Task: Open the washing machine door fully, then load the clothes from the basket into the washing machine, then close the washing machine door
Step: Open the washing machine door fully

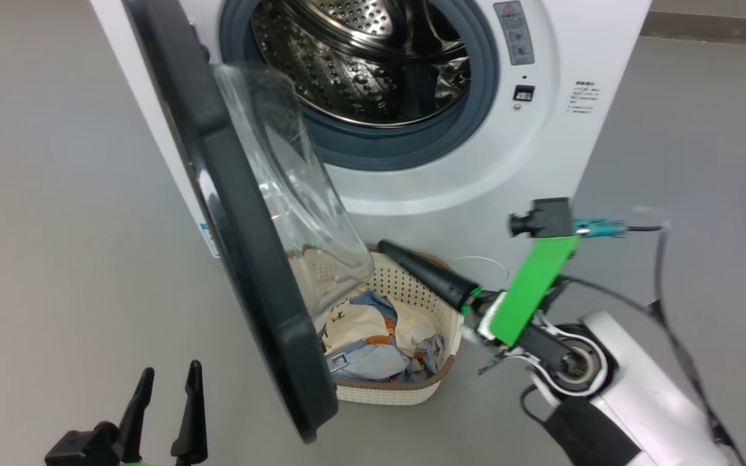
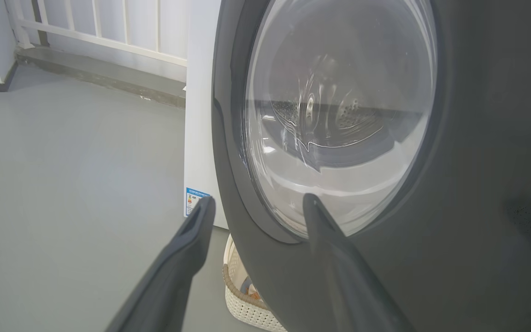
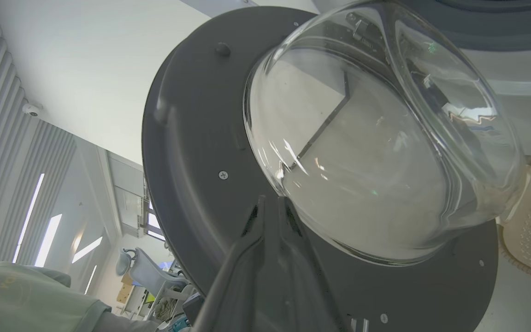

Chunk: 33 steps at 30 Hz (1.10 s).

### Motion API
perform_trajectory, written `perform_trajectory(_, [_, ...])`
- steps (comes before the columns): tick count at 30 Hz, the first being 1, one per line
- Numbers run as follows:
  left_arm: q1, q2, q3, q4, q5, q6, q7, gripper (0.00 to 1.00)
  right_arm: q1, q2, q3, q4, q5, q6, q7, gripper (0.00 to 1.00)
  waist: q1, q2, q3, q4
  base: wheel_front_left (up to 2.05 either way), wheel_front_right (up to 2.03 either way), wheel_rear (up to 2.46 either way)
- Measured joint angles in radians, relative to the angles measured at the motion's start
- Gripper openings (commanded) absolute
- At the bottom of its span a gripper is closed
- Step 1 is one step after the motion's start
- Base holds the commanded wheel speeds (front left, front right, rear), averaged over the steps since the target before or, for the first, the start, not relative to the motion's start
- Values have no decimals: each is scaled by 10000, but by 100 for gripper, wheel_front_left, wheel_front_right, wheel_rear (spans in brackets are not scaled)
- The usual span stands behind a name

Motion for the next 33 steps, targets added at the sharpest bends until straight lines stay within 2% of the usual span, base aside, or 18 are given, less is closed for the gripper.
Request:
perform_trajectory(3, [15, 2, 25, -2, 2, 0, 0, 100, 175, -462, -12, -556, -702, 0, -876, 100, -1, 0, -58, -142, 0, 0, 0])
perform_trajectory(7, [81, 2, 67, -4, 15, 0, 0, 100, 387, -1367, 343, -945, -2027, 0, -2623, 100, -1, 0, -141, -310, 0, 0, 0])
perform_trajectory(13, [242, 4, 140, -8, 79, 0, 0, 100, 725, -2780, 1317, -614, -3728, 0, -5747, 100, 0, 0, -264, -553, 0, 0, 0])
perform_trajectory(17, [341, 17, 249, -25, 88, 0, 0, 100, 939, -3388, 1365, -119, -4663, 0, -6523, 100, -1, 0, -332, -741, 0, 0, 0])
perform_trajectory(19, [457, 25, 288, -27, 90, 0, 0, 100, 1197, -3415, 802, -96, -5239, 0, -6554, 100, -1, 0, -357, -846, 0, 0, 0])
perform_trajectory(25, [509, 31, 380, -42, 92, 0, 0, 100, 2784, -2974, -1551, -619, -7465, 0, -6556, 100, -1, 0, -412, -1117, 0, 0, 0])
perform_trajectory(33, [614, 33, 504, -54, 171, 0, 0, 100, 4733, -2033, -3490, -1181, -9563, 0, -6556, 100, -1, 0, -462, -1309, 0, 0, 0])
